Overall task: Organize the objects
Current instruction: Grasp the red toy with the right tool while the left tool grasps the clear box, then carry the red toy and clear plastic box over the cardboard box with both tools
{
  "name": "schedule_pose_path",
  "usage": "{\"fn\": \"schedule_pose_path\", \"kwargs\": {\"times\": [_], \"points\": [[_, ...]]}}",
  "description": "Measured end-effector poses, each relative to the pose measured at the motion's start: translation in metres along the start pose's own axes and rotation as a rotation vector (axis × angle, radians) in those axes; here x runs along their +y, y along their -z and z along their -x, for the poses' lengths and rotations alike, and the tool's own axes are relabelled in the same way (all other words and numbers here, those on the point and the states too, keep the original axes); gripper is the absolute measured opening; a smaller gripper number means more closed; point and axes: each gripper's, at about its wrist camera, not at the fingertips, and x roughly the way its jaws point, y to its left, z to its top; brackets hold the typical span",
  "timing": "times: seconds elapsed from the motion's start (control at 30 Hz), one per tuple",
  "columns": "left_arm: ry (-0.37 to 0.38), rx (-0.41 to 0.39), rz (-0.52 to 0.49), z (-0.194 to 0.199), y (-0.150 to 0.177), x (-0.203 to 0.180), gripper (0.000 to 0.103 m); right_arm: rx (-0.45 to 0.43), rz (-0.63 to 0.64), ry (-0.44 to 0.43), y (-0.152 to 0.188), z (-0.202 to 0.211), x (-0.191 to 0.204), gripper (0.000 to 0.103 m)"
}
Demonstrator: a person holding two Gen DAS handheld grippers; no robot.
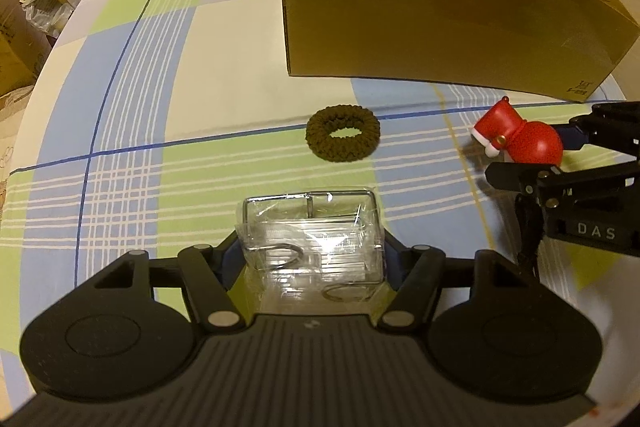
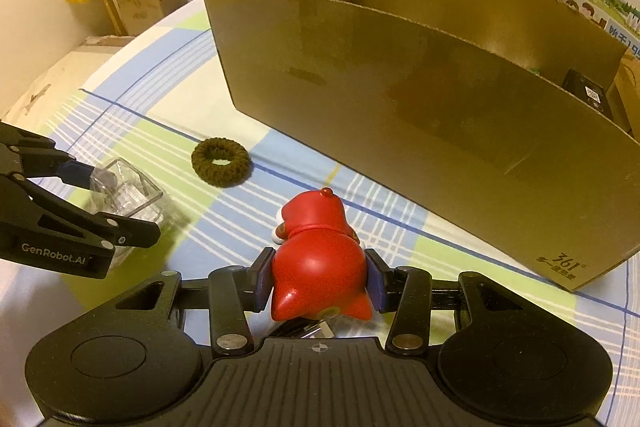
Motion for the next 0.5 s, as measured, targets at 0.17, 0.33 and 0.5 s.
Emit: {"fn": "schedule_pose_path", "kwargs": {"times": [0.17, 0.33, 0.5], "points": [[0.002, -0.012, 0.002, 0.007, 0.002, 0.0, 0.064, -0.009, -0.002, -0.005, 0.002, 0.007, 0.003, 0.043], [0.005, -0.03, 0.003, 0.018, 0.002, 0.0, 0.064, -0.023, -0.004, -0.005, 0.002, 0.014, 0.004, 0.043], [0.014, -0.056, -0.002, 0.032, 0.001, -0.002, 0.064, -0.038, -0.013, -0.014, 0.002, 0.025, 0.004, 0.043]]}}
